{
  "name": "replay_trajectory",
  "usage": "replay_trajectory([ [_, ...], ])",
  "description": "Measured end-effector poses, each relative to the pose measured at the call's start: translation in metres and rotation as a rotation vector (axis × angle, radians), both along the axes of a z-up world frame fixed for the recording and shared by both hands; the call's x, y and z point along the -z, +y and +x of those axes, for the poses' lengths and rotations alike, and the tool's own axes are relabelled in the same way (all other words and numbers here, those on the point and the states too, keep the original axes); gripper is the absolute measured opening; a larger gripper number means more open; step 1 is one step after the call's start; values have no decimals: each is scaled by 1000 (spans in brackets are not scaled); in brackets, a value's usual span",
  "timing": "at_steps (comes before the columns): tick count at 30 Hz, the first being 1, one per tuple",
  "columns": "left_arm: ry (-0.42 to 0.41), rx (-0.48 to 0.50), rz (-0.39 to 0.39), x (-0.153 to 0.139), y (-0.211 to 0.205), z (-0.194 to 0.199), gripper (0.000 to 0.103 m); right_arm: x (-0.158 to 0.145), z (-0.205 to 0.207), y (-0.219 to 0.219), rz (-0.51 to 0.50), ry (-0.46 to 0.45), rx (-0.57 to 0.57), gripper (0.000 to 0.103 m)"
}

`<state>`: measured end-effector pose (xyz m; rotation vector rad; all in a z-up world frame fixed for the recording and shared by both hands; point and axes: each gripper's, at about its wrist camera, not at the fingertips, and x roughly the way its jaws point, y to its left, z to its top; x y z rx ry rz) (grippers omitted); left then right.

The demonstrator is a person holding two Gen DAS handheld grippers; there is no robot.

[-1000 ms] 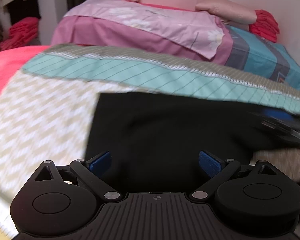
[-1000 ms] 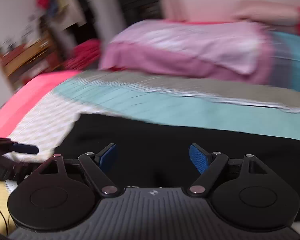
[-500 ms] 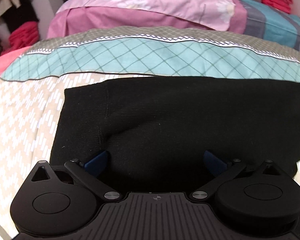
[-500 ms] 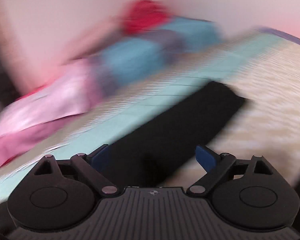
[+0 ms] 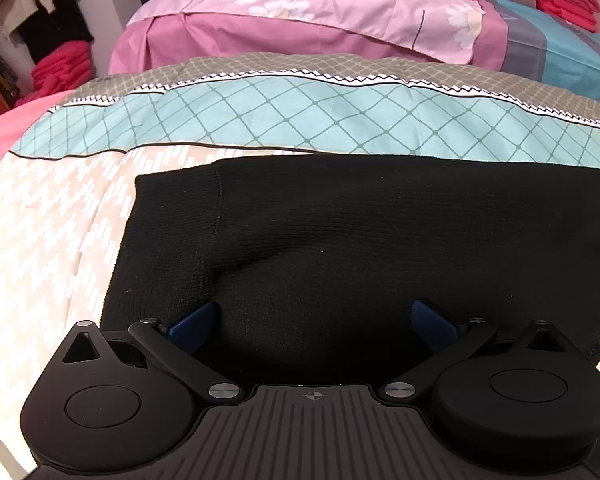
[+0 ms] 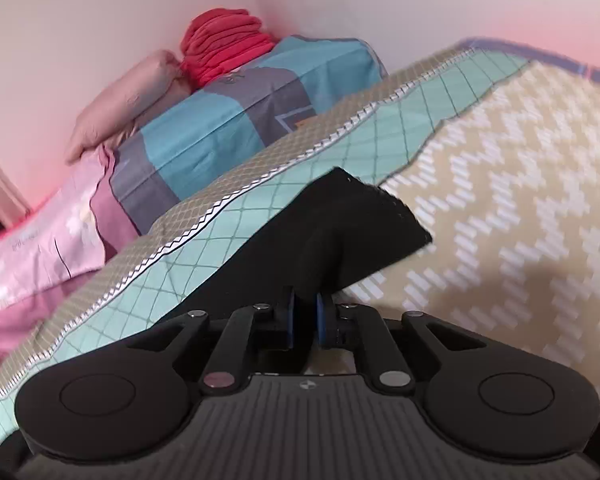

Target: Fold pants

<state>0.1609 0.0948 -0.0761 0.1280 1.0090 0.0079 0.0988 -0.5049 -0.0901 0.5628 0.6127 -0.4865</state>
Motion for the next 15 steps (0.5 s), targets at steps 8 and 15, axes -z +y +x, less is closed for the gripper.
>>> replay_trajectory([
  [8,-6,-5,10,1,-2,1,103,-17,-5,57,-181,54,-137,66],
  [15,84,7,9,-19,4,11,103,-35,-18,66,-241,215,-83,63],
])
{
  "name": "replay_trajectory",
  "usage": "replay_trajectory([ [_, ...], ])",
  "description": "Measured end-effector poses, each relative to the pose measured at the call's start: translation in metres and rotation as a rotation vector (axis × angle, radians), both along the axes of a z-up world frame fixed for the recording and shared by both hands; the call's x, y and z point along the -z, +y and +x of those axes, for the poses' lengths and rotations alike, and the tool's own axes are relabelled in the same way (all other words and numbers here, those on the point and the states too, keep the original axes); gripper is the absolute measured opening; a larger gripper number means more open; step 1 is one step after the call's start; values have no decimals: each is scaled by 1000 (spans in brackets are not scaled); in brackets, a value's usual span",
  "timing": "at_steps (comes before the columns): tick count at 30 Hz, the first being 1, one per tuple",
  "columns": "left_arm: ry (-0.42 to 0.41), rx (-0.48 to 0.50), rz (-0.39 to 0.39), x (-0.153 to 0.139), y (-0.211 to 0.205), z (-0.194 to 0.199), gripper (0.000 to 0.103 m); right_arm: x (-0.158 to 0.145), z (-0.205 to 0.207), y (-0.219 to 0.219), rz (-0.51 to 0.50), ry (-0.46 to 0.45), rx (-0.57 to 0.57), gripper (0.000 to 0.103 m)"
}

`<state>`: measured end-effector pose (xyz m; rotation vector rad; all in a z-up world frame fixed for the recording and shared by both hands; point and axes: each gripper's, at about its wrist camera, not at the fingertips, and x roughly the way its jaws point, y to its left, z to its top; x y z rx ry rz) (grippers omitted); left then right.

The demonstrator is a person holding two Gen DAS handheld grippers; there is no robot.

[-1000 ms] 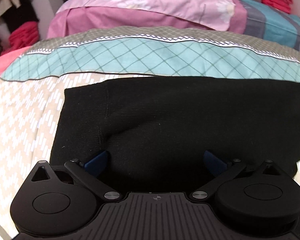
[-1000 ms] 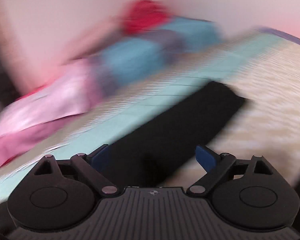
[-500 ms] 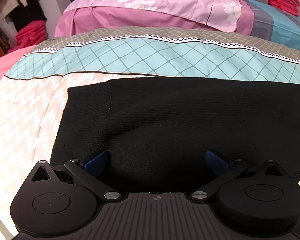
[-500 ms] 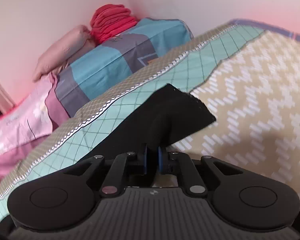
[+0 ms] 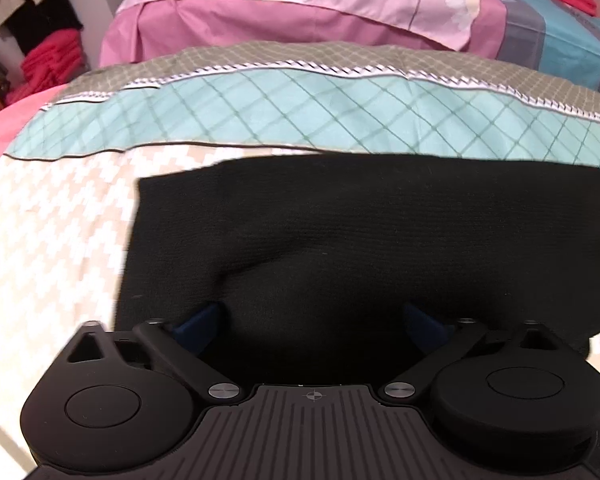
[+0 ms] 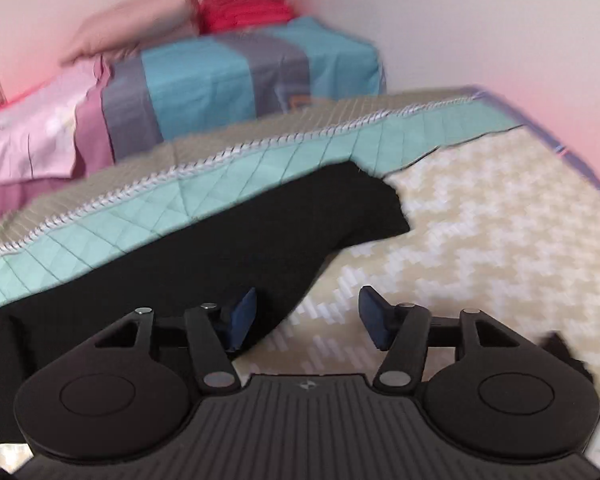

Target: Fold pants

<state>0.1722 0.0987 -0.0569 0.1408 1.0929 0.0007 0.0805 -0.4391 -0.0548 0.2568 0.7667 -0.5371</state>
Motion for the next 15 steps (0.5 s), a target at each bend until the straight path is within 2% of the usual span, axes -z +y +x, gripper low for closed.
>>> replay_trajectory([
  [3,-39,2,-14,-20,8,-21,103,-20,-33,35,8,-46,-169,66],
  [7,-44,32,-53,-30,11,-61,103,-25,-80,109,34,-32,-427,66],
  [10,-34,88,-27,-21,4,-89,103,-19,-105,162,97,-20,-575,66],
  [12,0,121,-4,-7,0,-101,103,-16,-121,197,99,-7,-654,66],
  [14,37,133,14,9,0,-107,103,-4,-129,222,86,49,-710,67],
  [15,11,138,16,12,5,-113,103,6,-130,232,85,118,-741,70],
])
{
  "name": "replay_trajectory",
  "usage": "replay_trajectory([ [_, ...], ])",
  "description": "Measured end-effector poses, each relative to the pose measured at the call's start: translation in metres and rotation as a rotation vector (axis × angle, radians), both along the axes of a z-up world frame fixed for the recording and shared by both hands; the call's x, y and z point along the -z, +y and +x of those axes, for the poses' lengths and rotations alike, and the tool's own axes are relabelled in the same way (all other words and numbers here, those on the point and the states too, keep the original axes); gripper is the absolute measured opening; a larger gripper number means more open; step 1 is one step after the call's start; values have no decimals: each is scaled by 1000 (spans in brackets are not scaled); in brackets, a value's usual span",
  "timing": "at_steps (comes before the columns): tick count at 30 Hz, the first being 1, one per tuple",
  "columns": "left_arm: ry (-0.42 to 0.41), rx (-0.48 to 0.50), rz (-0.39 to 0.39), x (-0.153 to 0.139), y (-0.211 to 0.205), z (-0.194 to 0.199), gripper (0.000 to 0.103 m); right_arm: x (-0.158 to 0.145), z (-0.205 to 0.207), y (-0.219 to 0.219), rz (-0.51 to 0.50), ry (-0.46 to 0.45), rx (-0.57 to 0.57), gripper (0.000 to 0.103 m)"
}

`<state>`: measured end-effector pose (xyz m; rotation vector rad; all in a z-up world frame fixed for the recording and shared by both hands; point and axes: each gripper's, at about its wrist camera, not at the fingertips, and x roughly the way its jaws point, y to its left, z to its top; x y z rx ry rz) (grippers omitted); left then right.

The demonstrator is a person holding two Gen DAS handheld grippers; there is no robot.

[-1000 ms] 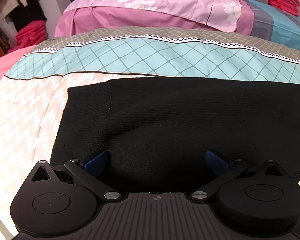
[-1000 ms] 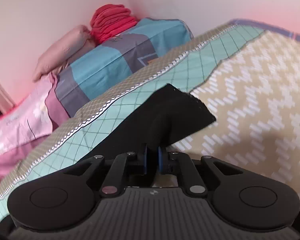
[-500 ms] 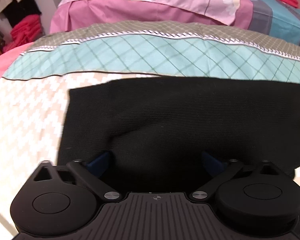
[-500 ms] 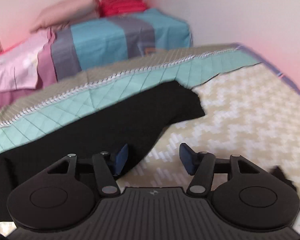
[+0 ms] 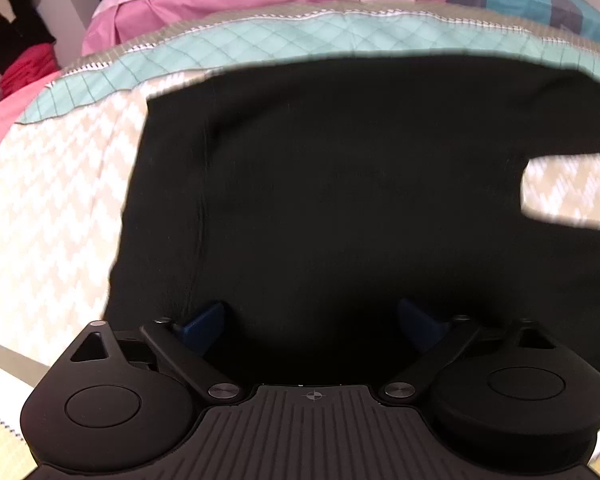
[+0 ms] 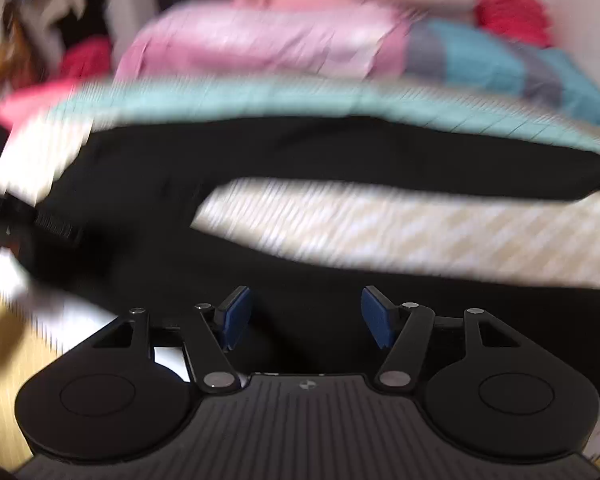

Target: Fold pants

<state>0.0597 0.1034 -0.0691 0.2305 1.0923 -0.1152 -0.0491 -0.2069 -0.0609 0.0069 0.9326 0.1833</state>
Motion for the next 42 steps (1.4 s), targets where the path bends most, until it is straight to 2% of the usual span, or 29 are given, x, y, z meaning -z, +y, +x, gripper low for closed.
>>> replay_trajectory([
  [1,-3,-1,6,1,3,-1,103,11,3,8,-42,93,-27,70],
  [4,34,-1,-26,-3,16,-2,103,-12,-10,21,-101,18,-26,69],
  [6,23,51,-16,-2,20,-8,103,-23,-14,30,-62,-19,-58,71],
  [9,8,80,-16,-1,23,-13,103,-18,-7,47,7,0,-147,71],
  [10,13,76,-18,-1,24,-12,103,-12,-4,55,20,17,-165,71],
  [12,25,71,-21,-1,24,-10,103,4,4,68,44,135,-153,71],
  [13,29,73,-22,-2,25,-8,103,4,2,73,34,133,-155,75],
  [15,31,83,-22,-2,27,-8,103,0,-8,81,-1,157,-261,75],
  [17,35,88,-22,-2,23,-8,103,-14,-20,83,-31,87,-279,69],
  [19,44,80,-20,-2,21,-5,103,-26,-25,88,-15,14,-353,70],
  [21,50,70,-14,-1,20,-1,103,-27,-18,99,-1,13,-438,71],
  [24,61,52,-7,0,20,3,103,-12,-6,123,-74,-5,-548,66],
  [27,83,41,7,0,18,9,103,2,15,123,-68,23,-503,26],
  [28,93,37,10,0,18,11,103,-3,17,123,-70,37,-484,7],
  [30,103,29,8,0,20,14,103,-16,5,118,16,33,-581,7],
  [31,103,25,4,2,20,15,103,-12,-2,118,-3,38,-627,7],
  [32,101,21,2,2,20,15,103,-4,-4,119,-32,64,-643,7],
  [34,95,8,6,2,18,13,103,-5,-1,115,6,64,-625,7],
  [37,95,-8,12,2,18,13,103,-19,5,98,96,40,-546,18],
  [38,98,-13,16,2,17,13,103,-23,5,91,122,25,-527,27],
  [39,100,-20,20,2,16,13,103,-24,5,86,121,21,-512,41],
  [40,101,-26,24,2,15,13,103,-18,10,85,96,40,-505,46],
  [42,104,-39,29,2,14,14,103,-4,10,84,41,124,-509,46],
])
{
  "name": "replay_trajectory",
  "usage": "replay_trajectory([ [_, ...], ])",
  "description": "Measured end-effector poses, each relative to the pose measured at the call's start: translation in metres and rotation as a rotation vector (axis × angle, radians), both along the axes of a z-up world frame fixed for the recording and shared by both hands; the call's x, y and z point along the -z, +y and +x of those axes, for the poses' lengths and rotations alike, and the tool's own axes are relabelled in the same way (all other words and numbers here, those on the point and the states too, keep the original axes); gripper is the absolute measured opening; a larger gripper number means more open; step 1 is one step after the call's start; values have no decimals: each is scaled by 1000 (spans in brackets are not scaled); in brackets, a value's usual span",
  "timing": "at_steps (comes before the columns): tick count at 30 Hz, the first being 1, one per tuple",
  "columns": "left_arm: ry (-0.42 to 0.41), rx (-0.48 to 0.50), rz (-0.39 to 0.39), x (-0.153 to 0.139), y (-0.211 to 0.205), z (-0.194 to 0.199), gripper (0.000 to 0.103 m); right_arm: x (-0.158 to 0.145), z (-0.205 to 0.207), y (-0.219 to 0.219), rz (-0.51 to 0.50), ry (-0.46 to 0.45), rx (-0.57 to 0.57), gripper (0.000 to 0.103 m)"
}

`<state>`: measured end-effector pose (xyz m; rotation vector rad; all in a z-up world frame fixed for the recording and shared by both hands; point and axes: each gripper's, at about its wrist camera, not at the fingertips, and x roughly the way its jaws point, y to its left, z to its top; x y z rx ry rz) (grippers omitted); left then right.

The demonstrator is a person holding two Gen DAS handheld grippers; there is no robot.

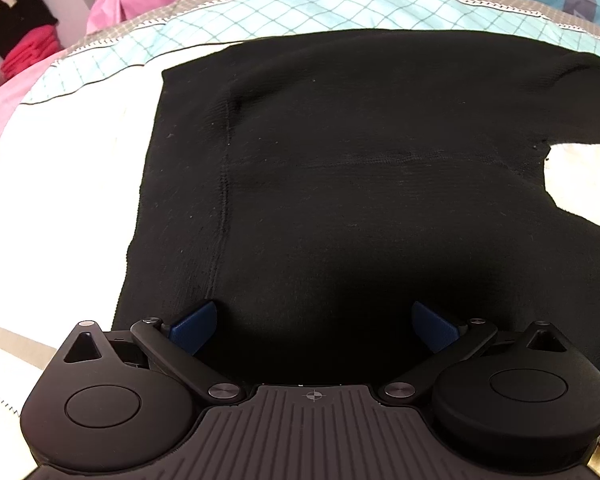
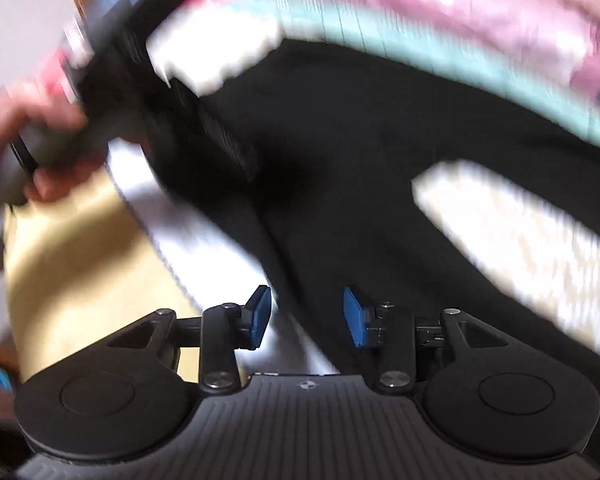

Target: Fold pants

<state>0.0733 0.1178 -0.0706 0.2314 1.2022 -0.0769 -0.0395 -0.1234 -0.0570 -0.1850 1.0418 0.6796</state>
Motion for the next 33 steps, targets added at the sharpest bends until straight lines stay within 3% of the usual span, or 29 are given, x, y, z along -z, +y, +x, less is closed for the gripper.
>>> replay_trajectory([
  [3,0,-13,5,0,-1,0,103,-10,-11,-6,9,-9,-41,47],
  [8,-3,-25,9,0,-2,-1,103,-16,-14,-42,5,-33,164,61],
  [10,-4,-28,11,0,-3,-2,103,-10,-13,-53,-31,24,195,61],
  [13,-5,-32,11,2,-2,1,103,-17,-20,-66,-47,21,173,60],
  [16,-10,-34,11,3,-2,2,103,-30,-20,-83,-17,-35,260,64],
  [19,-13,-39,12,3,-2,2,103,-29,-16,-98,-35,-12,358,65],
  [21,-13,-39,13,4,-2,3,103,-18,-15,-101,-93,55,360,64],
  [24,-12,-39,13,4,-1,3,103,-25,-24,-101,-97,28,323,65],
  [26,-13,-40,14,4,-2,3,103,-29,-25,-108,-66,16,357,70],
  [29,-13,-40,14,4,-2,3,103,-25,-24,-116,-58,74,380,70],
  [33,-9,-41,14,4,-2,3,103,-29,-30,-115,-80,50,346,70],
])
